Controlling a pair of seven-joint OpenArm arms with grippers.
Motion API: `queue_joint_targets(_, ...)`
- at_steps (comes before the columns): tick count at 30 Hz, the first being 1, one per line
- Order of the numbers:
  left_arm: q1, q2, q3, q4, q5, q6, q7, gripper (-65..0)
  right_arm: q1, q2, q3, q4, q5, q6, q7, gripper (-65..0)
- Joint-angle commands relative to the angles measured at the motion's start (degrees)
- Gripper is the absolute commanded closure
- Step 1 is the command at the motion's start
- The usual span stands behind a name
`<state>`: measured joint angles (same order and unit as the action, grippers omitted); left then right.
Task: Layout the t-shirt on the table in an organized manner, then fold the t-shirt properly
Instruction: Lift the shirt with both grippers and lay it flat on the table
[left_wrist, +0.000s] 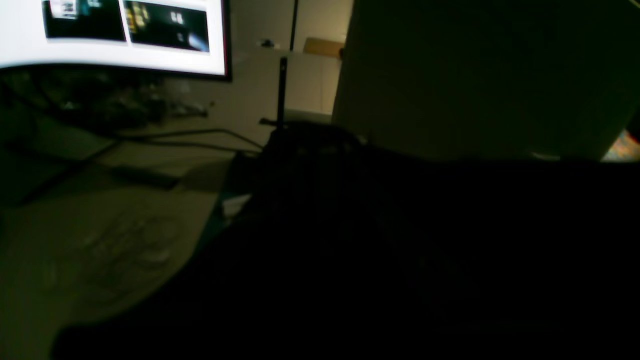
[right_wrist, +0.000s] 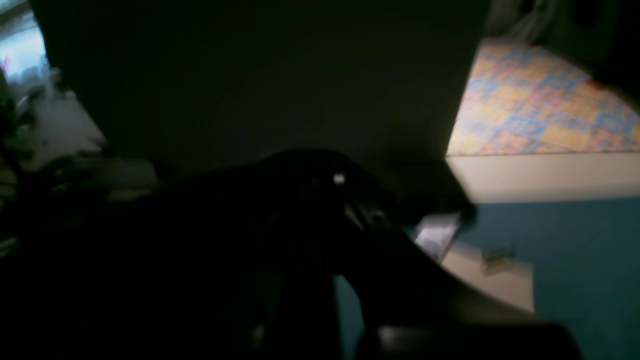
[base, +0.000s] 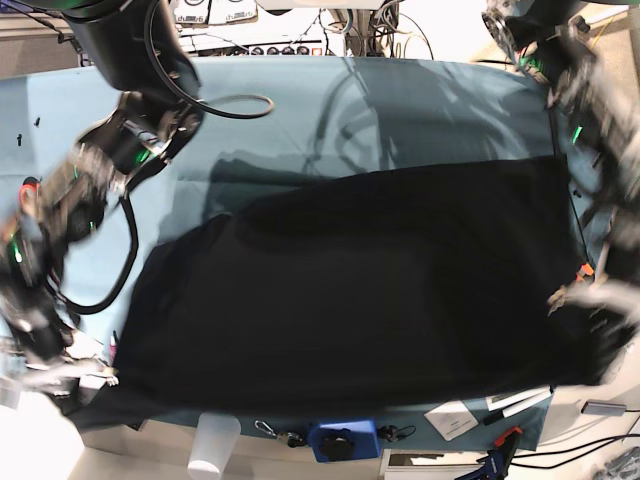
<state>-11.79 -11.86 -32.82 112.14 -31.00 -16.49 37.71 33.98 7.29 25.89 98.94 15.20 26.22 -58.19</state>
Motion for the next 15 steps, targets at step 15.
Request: queue_joint_targets(15, -26.25, -2.91, 15.93, -44.74, 10.47, -0.48, -9.94, 0.0, 17.14, 11.93, -0.09, -39.45, -4.74, -0.48, 18.64, 0.0)
